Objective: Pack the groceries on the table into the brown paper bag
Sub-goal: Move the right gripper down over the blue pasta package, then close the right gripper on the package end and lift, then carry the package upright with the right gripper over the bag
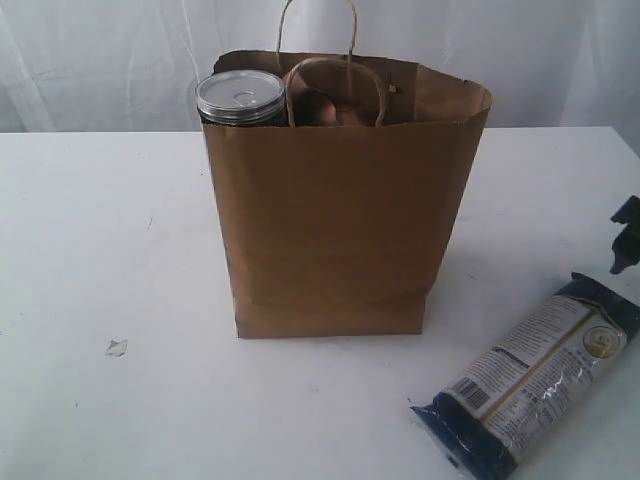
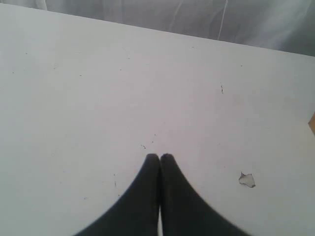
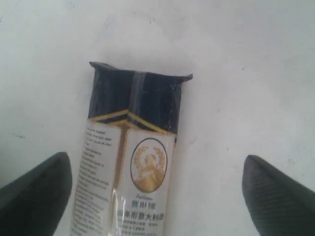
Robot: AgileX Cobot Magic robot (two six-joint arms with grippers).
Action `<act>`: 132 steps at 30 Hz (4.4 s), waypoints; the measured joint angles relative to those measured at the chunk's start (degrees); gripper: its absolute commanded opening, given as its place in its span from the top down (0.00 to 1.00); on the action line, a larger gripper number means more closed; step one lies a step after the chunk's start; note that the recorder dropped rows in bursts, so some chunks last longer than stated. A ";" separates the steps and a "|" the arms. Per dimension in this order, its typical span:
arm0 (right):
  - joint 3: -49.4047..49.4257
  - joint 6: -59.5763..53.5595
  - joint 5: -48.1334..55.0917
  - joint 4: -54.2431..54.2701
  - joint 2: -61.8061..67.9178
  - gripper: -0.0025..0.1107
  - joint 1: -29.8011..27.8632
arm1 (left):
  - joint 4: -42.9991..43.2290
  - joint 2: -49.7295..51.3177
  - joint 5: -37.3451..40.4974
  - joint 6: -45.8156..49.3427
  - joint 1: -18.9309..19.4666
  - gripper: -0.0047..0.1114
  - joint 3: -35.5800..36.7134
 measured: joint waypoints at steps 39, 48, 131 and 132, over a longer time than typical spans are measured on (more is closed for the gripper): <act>-11.99 -13.60 -7.03 6.81 28.87 0.64 0.63 | 0.00 0.00 0.10 0.00 0.00 0.96 0.00; -11.53 -18.26 -10.15 7.51 27.20 0.98 0.63 | 0.00 0.00 0.10 0.00 0.00 0.96 0.00; -46.33 -57.25 -4.19 13.35 -0.10 0.98 29.34 | 0.00 0.00 0.10 0.00 0.00 0.96 0.00; -46.33 -57.25 -3.35 13.39 0.16 0.98 29.34 | 0.00 0.00 0.10 0.00 0.00 0.96 0.00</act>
